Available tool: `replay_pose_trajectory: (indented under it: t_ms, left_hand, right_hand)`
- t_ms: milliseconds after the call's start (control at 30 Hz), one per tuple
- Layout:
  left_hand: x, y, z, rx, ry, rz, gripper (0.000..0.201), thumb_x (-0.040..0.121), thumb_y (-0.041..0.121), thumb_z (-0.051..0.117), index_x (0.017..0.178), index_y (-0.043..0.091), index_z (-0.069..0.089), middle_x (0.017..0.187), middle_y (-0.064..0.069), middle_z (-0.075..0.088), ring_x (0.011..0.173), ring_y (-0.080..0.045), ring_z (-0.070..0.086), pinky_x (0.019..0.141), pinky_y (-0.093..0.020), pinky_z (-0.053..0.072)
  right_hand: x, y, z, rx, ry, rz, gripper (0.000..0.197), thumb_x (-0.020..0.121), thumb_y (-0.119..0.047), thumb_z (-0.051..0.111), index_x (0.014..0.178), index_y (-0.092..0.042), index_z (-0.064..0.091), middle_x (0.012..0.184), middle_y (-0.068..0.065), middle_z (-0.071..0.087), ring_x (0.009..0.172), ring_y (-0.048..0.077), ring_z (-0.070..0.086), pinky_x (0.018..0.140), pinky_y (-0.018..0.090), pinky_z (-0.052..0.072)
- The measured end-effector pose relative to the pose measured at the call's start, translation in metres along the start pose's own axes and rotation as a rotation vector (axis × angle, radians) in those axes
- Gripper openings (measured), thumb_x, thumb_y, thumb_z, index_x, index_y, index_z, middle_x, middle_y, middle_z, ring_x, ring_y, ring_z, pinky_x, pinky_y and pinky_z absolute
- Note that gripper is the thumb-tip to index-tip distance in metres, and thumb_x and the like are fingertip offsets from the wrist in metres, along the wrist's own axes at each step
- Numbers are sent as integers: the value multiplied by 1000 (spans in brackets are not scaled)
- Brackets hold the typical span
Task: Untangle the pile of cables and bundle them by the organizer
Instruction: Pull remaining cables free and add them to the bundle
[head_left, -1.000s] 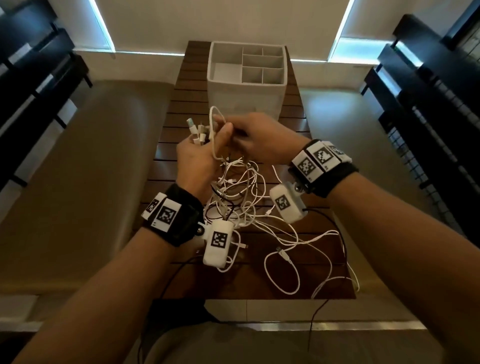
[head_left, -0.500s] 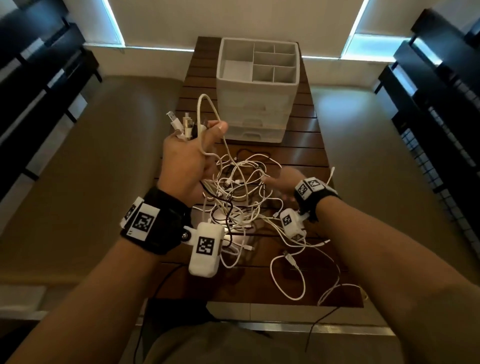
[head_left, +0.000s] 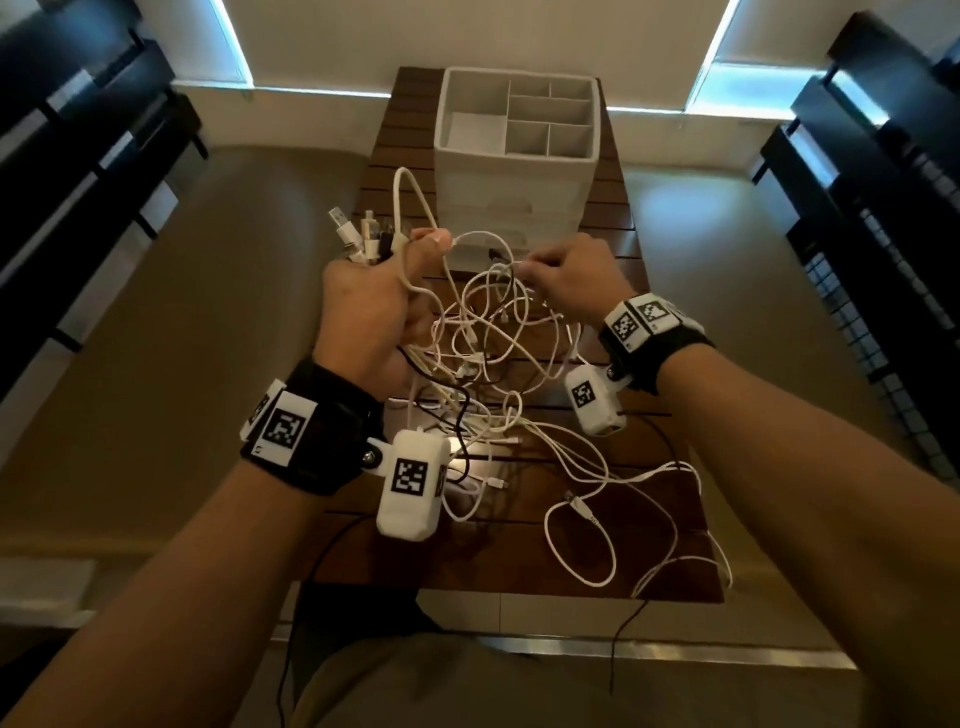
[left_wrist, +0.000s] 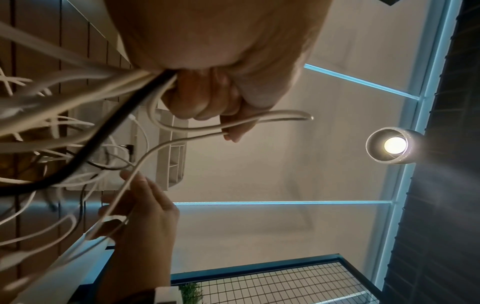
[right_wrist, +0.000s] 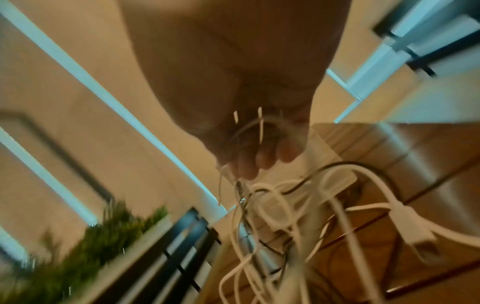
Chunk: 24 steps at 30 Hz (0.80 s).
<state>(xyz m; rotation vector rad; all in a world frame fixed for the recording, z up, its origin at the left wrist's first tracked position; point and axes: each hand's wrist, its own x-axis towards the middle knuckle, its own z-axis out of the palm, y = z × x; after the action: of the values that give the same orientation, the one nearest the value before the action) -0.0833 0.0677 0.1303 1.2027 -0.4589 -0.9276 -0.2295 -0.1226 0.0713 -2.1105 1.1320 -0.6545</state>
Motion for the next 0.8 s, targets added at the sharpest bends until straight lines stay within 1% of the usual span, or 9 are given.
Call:
replay_pose_trajectory:
  t_ms: [100,200,233,300,333,433,533,667,800]
  left_hand:
    - [-3,1,4,10,-25,17,4,97,12,73,93,11,72,51,11,47,40,-5,26,38,-22,19]
    - [-5,-2,4,21,-25,17,3,97,13,74,95,11,73,52,9,43,41,-6,25,38,-22,19]
    - [-5,-3,5,28,-29,16,3,96,14,74,94,12,73,52,10,41,41,-6,25,38,-22,19]
    - [-5,-4,6,15,-29,6,5,95,14,75,91,13,73,50,11,40,41,-6,24,39,-23,18]
    - [-4,-4,6,-3,-21,-3,9,95,13,76,87,15,72,50,10,38,41,-7,23,39,-24,17]
    - [-5,-1,4,-36,-35,-19,15,93,12,77,81,17,69,51,9,35,40,-7,22,40,-23,17]
    - [-4,4,1,-27,-53,-12,14,94,12,77,83,16,69,50,10,37,41,-7,22,39,-22,18]
    - [-6,4,-1,27,-87,-13,4,95,12,75,96,10,72,52,9,33,41,-7,22,39,-21,19]
    - [-5,3,-13,-4,-19,32,2,96,10,72,97,11,71,51,10,32,41,-7,22,38,-22,19]
  right_hand:
    - [1,-12,-7,45,154,-102,21,100,-34,66,96,-20,82,73,-5,74,67,7,68,65,21,54]
    - [3,-19,-6,-70,52,-96,22,100,-32,67,98,-17,82,79,-2,76,68,7,69,70,27,59]
    - [3,-20,-6,-68,83,-95,23,100,-32,67,99,-16,82,79,-4,76,65,3,67,70,28,60]
    - [0,-27,-12,70,216,-76,23,99,-32,67,98,-17,83,73,-6,75,59,-1,65,65,22,58]
    - [-2,-30,-16,122,225,-78,23,99,-32,67,97,-16,83,70,-6,74,57,-1,64,62,20,56]
    - [-13,-31,-30,10,124,-86,24,97,-28,67,88,-13,83,64,1,71,51,3,57,53,17,47]
    - [-22,-19,-51,-257,-34,43,30,96,-29,64,77,-11,78,62,4,66,52,10,54,48,19,43]
    - [-40,25,-54,-759,-302,245,27,95,-33,62,75,-15,61,80,8,65,71,26,61,63,29,46]
    - [-70,76,-58,-808,-440,447,27,95,-27,59,71,-15,57,83,10,69,68,27,61,66,33,48]
